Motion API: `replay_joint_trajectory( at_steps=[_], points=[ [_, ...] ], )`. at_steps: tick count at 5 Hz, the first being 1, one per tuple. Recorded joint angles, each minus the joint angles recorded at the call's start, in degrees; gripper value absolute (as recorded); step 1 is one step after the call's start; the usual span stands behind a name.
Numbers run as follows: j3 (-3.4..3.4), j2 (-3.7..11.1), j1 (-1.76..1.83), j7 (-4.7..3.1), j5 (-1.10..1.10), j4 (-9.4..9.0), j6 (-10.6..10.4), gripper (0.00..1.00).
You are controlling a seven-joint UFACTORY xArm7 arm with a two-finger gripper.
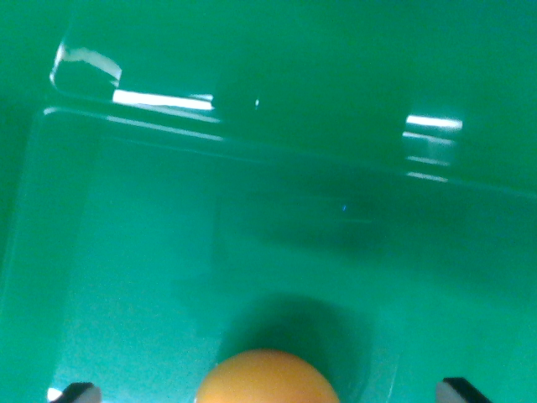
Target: Pick fruit
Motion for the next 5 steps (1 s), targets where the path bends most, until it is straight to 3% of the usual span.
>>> replay_joint_trajectory(
  at_steps=[1, 2, 3, 4, 5],
  points=[
    [0.0, 0.0, 0.0, 0.0, 0.0, 0.0, 0.0, 0.0],
    [0.08, 0.4, 0.12, -0.28, 0.04, -1.54, -1.83, 0.0],
    [0.08, 0.4, 0.12, -0.28, 0.04, -1.54, -1.83, 0.0],
    [0.15, 0.75, 0.24, -0.52, 0.08, -2.91, -3.46, 0.0],
    [0.15, 0.75, 0.24, -0.52, 0.08, -2.91, -3.46, 0.0]
  ],
)
